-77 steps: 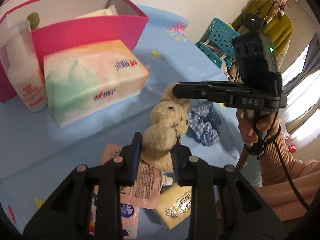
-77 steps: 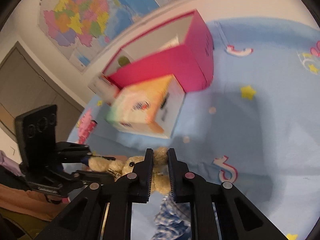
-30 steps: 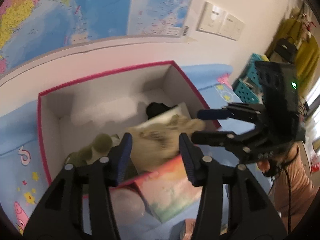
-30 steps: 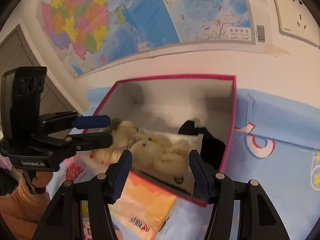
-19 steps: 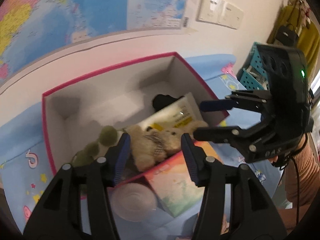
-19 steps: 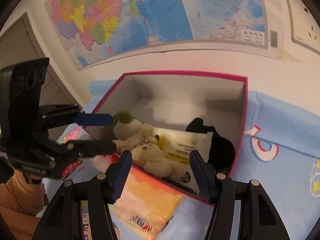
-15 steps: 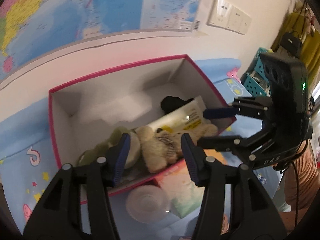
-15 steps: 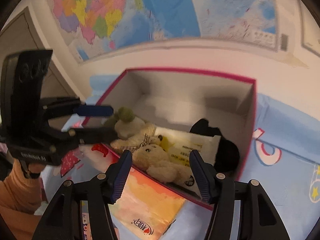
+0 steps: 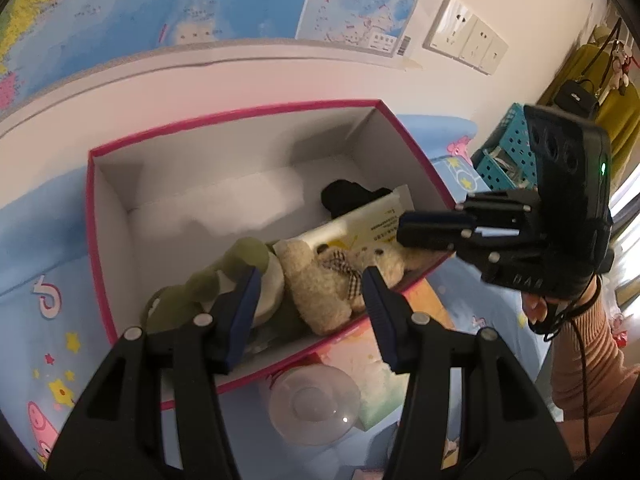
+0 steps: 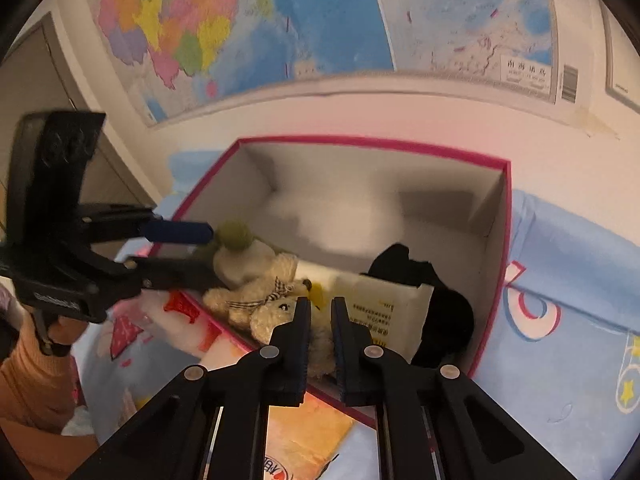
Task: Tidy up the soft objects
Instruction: 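Lower the teddy bear into the pink box and open the left gripper, then move the right gripper from the box to the clear plastic packet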
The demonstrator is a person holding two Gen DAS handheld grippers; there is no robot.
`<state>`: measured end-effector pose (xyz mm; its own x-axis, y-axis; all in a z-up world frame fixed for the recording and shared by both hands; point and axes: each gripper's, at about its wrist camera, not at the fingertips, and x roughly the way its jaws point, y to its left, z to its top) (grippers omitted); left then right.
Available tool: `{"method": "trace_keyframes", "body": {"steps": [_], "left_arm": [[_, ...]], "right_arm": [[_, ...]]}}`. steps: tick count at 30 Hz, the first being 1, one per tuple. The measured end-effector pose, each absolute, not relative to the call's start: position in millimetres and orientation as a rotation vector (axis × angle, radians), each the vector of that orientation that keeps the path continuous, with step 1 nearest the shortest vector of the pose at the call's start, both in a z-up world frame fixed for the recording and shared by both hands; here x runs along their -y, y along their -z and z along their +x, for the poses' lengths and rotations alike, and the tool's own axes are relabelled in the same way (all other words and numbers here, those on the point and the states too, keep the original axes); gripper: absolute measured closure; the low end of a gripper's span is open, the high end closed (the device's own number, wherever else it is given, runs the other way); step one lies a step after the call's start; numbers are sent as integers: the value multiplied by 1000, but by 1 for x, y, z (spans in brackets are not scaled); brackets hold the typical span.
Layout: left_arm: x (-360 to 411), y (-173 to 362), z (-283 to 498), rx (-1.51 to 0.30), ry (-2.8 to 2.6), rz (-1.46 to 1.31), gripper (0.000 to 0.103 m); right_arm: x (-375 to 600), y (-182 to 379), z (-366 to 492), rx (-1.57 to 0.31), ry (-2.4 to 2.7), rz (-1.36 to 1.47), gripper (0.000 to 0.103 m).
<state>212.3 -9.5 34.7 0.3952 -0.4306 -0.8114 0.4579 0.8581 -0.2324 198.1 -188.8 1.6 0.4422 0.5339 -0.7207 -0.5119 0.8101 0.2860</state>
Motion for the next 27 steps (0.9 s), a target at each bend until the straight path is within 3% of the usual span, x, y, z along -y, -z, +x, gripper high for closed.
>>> {"method": "trace_keyframes", "body": {"steps": [21,27], "left_arm": [[50,-23,220,-1088,649,130,48],[62,-19,228,-1102,619,151,49]], "right_arm": [[209,-40,222,-747,-535,107,98],[214,-46,235,-737,-525,132,95]]}}
